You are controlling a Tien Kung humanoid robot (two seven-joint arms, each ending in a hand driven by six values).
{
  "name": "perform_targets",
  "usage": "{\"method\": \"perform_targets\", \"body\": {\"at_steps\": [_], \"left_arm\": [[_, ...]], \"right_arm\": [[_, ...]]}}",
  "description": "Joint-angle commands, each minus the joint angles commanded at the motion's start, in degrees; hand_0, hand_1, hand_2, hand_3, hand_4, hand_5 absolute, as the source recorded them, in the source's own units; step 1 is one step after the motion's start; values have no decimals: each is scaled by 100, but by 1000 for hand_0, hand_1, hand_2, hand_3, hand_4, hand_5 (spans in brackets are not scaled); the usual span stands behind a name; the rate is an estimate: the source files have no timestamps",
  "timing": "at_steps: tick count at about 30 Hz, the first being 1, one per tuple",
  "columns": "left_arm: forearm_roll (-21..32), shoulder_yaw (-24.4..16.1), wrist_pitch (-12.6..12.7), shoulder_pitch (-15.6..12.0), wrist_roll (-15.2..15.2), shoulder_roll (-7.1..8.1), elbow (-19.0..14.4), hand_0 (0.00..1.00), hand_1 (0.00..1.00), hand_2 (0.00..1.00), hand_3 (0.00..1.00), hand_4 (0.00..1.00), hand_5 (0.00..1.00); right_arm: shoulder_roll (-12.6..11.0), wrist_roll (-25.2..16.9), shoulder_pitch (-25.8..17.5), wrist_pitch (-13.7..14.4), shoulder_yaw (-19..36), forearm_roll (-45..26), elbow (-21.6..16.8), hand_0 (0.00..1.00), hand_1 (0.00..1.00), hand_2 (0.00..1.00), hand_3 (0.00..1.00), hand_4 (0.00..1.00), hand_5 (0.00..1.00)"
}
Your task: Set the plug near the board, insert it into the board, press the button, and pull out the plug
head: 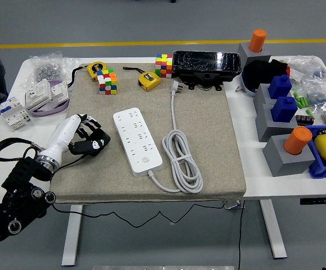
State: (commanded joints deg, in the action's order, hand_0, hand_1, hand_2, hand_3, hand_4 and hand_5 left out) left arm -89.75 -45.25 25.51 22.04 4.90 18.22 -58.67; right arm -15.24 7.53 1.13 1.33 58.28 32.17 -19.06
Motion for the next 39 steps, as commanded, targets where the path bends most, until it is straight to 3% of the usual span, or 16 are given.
{"method": "perform_targets", "body": {"at_steps": [1,6,7,22,36,37,39], "left_arm": [[18,-5,-19,-2,-6,0,-1,402,443,478,536,810,125],[0,-32,-47,-17,15,-3,8,402,443,478,536,810,125],[-19,-34,-65,-21,17,0,6,499,586,535,565,962,229],[-297,-93,-97,-100,-22,48,-166,514,610,567,614,998,304],[-278,-70,-10,-187,-221,78,-23,502,588,559,620,998,340],[-271,-60,-17,-177,-249,74,-8,441,471,482,541,901,185],[-220,-43,-29,-163,-276,66,9,441,471,482,541,901,185]], "right_arm": [[2,1,-1,0,5,2,2,581,672,685,616,977,519],[11,2,-13,-2,14,-1,3,581,672,685,616,977,519],[14,1,-16,-3,17,4,3,578,672,684,616,977,519],[12,2,-20,-4,32,12,-5,579,672,684,616,977,519],[11,-1,-17,-8,20,13,-9,581,671,684,616,977,518],[10,-2,-14,-5,24,14,-10,580,672,684,616,977,517],[8,-3,-14,-3,30,16,-18,580,672,684,616,977,517]]}}
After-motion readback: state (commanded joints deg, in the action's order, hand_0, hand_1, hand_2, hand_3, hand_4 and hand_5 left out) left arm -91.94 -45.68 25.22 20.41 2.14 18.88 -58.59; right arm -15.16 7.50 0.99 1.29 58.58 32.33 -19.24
